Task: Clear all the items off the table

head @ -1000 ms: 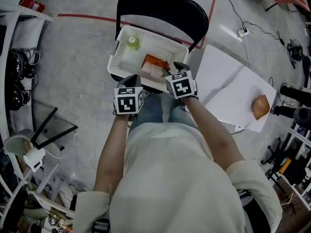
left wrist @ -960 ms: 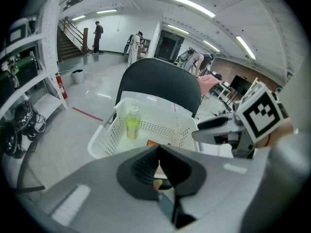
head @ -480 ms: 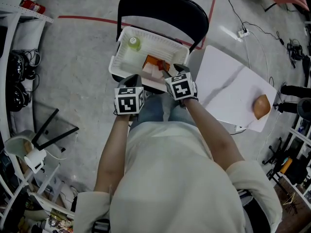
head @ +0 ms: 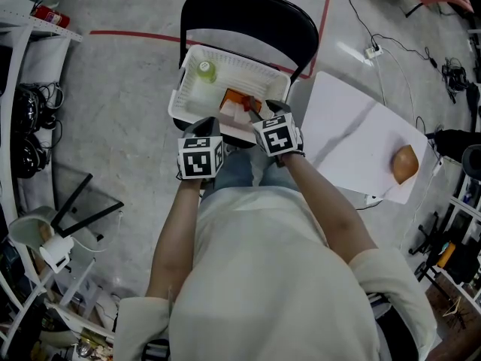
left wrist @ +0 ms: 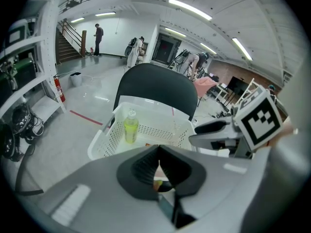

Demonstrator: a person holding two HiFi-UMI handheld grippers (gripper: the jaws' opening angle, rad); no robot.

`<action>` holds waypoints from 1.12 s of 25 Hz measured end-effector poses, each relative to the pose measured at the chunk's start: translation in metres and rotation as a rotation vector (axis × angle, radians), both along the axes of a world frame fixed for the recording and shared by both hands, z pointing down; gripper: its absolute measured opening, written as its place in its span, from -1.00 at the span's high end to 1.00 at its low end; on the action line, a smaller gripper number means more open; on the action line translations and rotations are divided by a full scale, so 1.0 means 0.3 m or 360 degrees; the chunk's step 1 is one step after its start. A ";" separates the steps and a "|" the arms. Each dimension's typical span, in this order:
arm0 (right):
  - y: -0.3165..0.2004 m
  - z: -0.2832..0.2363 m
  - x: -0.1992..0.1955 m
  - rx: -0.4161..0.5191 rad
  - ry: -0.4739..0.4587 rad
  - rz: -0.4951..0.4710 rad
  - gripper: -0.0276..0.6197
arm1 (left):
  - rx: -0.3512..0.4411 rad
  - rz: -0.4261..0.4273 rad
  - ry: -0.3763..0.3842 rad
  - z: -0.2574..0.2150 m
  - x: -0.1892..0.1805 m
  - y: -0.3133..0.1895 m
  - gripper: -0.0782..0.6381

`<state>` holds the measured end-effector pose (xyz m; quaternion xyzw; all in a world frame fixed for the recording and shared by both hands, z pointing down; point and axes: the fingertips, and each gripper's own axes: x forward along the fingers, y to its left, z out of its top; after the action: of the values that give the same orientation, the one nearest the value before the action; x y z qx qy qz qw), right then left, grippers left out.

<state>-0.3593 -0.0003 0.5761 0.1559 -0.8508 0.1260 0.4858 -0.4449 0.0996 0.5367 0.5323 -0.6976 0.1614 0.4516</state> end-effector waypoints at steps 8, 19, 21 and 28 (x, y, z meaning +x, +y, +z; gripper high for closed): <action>-0.004 -0.019 0.007 0.0035 -0.0010 0.0012 0.39 | 0.0019 0.0017 -0.0013 -0.018 0.007 -0.007 0.76; -0.008 -0.044 0.039 0.0120 0.0011 0.0053 0.91 | 0.0038 0.0093 -0.0029 -0.036 0.031 -0.002 0.76; -0.006 -0.046 0.048 0.0124 0.0008 0.0066 0.91 | 0.0042 0.0108 -0.0032 -0.039 0.035 -0.003 0.76; 0.015 -0.066 0.071 0.0135 0.0001 0.0094 0.91 | 0.0074 0.0157 -0.0038 -0.065 0.047 -0.004 0.76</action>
<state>-0.3379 0.0043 0.5564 0.2013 -0.8503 0.1040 0.4750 -0.4308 0.0985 0.5173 0.5746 -0.6794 0.1735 0.4222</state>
